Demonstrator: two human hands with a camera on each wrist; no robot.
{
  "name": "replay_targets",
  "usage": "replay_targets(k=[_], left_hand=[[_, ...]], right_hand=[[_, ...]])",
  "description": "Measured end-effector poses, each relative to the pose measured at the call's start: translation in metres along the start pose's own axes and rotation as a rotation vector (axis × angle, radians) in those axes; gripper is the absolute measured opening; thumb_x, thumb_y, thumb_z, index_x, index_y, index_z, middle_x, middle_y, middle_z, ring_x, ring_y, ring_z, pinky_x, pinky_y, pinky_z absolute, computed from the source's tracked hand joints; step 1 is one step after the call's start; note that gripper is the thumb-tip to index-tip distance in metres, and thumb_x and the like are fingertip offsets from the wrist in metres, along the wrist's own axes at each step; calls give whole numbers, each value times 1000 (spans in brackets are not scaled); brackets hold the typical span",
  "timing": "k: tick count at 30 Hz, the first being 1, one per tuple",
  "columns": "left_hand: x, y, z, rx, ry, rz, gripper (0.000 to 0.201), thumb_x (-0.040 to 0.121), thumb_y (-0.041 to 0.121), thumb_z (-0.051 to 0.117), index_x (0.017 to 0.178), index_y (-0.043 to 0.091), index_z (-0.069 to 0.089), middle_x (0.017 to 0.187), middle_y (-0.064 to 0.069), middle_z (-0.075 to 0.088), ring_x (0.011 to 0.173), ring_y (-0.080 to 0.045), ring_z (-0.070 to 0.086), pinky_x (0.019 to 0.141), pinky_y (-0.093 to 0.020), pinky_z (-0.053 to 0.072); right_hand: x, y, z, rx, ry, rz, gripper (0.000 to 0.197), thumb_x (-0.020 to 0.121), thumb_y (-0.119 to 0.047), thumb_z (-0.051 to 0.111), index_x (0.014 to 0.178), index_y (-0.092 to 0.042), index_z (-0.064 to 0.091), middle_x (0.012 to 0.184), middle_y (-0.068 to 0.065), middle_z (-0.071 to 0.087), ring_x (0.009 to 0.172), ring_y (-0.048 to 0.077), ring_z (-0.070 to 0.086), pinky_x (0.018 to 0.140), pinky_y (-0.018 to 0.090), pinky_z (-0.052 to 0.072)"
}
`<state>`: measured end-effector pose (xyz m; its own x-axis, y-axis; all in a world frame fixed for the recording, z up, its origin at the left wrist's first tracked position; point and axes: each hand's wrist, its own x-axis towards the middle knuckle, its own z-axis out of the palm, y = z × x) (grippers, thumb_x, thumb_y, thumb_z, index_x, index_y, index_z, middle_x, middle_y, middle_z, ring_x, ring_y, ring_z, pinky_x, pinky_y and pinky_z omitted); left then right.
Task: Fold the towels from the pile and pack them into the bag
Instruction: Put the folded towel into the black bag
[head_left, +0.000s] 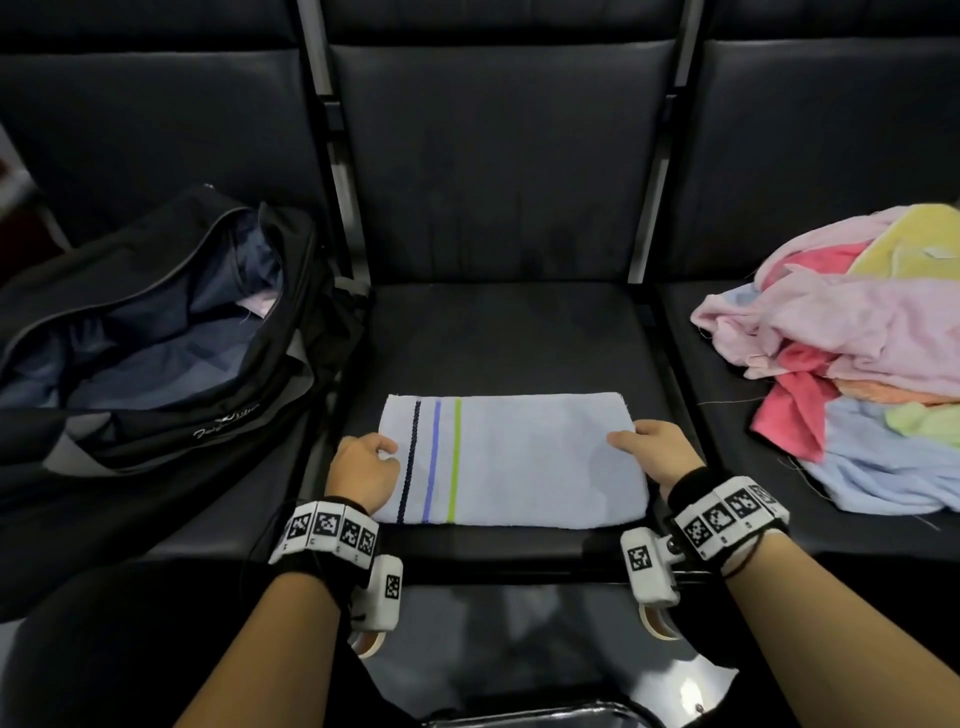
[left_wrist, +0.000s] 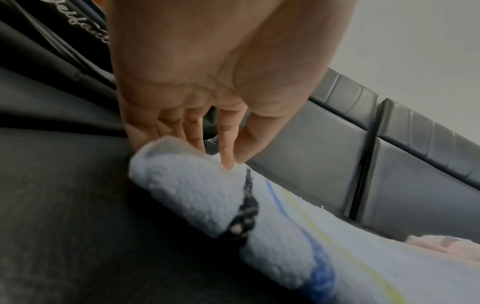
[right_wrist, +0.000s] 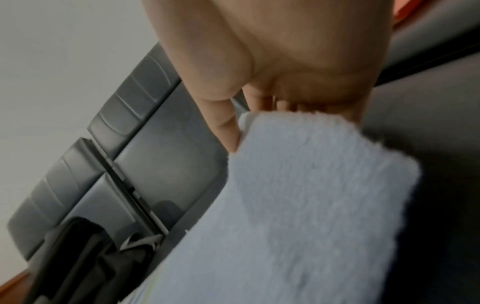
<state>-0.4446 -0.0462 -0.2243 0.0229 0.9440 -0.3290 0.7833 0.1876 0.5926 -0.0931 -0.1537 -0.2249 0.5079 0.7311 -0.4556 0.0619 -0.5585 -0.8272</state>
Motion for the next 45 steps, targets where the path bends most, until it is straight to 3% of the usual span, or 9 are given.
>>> replay_targets(k=[7, 11, 16, 21, 25, 28, 32, 36, 45], left_hand=[[-16, 23, 14, 12, -150, 55, 20, 89, 14, 55, 93, 13, 74, 102, -7, 71, 87, -25, 67, 78, -34, 59], [-19, 35, 14, 55, -76, 87, 23, 90, 17, 52, 87, 24, 74, 110, -7, 62, 105, -29, 60, 95, -36, 51], [-27, 51, 11, -340, -153, 140, 14, 93, 11, 58, 92, 20, 69, 92, -3, 64, 82, -16, 60, 75, -28, 45], [-35, 59, 5, -751, -308, -91, 19, 98, 16, 49, 104, 7, 65, 84, -10, 61, 67, -21, 58, 54, -26, 43], [-35, 48, 7, -657, -309, -165, 13, 97, 16, 51, 109, 16, 56, 92, -7, 55, 81, -20, 55, 64, -30, 50], [-33, 46, 15, -632, -269, -125, 33, 91, 4, 59, 119, 19, 50, 94, -6, 58, 77, -16, 58, 59, -29, 51], [-36, 45, 22, -476, -246, 63, 34, 80, -9, 69, 100, 16, 60, 97, -11, 60, 79, -23, 56, 73, -33, 47], [-42, 45, 23, -397, -176, 138, 43, 74, -19, 62, 102, 14, 70, 100, -8, 65, 78, -23, 61, 74, -36, 55], [-39, 35, 10, -318, -192, 103, 51, 72, -22, 53, 102, 17, 66, 87, -3, 58, 61, -10, 50, 52, -17, 40]], right_hand=[[-10, -17, -33, 18, 120, -113, 12, 88, -8, 66, 78, -3, 60, 78, 16, 61, 72, 24, 56, 68, 34, 43], [-29, -39, -26, 81, 41, -167, 4, 84, -2, 68, 86, -2, 64, 83, 19, 70, 74, 25, 64, 71, 37, 49], [-58, -73, 27, 150, -111, -265, 17, 80, 8, 69, 89, -7, 66, 86, 14, 68, 72, 16, 64, 60, 26, 49], [-79, -91, 94, 152, -417, -241, 31, 84, 1, 69, 110, -13, 63, 96, 12, 65, 78, 18, 68, 59, 32, 58], [-78, -71, 100, -82, -469, -262, 33, 87, -13, 68, 117, -25, 61, 106, 8, 66, 82, 17, 66, 74, 38, 62], [-71, -52, 85, -234, -372, -334, 30, 87, -14, 67, 113, -29, 64, 104, -1, 67, 75, 14, 64, 79, 39, 60], [-72, -37, 74, -358, -334, -427, 27, 86, -13, 67, 107, -30, 68, 101, -11, 69, 81, -1, 64, 83, 20, 51], [-79, -35, 72, -362, -343, -499, 25, 86, -8, 66, 101, -27, 71, 103, -13, 69, 91, 3, 64, 84, 15, 47], [-87, -24, 75, -468, -409, -661, 18, 86, -7, 68, 98, -18, 75, 97, -10, 66, 85, 5, 62, 79, 12, 45]])
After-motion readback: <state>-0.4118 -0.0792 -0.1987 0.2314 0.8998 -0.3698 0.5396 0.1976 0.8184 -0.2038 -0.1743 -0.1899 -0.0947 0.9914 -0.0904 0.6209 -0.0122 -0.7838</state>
